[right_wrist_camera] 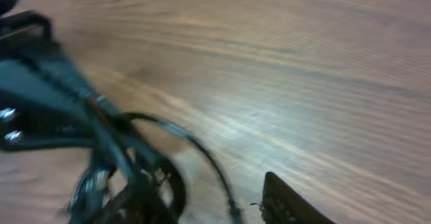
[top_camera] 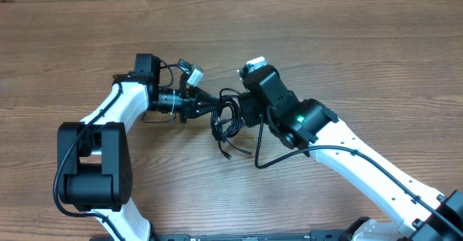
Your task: Untangle cables
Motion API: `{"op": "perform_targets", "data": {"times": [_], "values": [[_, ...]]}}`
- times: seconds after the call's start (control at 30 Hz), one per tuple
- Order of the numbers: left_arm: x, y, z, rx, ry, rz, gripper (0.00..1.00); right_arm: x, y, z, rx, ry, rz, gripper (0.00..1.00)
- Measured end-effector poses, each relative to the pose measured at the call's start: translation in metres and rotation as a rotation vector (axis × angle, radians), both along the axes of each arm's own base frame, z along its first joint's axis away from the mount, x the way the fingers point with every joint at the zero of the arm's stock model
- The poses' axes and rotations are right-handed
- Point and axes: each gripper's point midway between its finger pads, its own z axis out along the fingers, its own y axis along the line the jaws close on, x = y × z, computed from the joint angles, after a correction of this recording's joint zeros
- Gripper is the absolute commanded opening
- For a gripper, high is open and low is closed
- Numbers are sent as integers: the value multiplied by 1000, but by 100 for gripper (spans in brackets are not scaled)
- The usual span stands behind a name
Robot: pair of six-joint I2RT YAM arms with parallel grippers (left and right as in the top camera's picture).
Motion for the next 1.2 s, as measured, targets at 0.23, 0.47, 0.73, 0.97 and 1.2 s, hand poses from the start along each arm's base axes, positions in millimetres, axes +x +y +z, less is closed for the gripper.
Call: {"op": "perform_targets", "data": {"times": [0.23,0.47,0.73,0.97,1.2], "values": [[0,0,1,-7,3,-1,4,7,-14,-1,-52,-39,-69,22],[0,-1,2,-11,2,-2,4,14,-33,-9,-168,-73,-138,4],[0,0,0,-1,3,0,4,26,-98,6,-511,-213,-313,4],[0,1,-2,14,2,2,4,29,-108,16,-567,-261,-354,4],[1,1,-4,23,1,4,4,0,-89,-23,-486,-36,-185,33]]}}
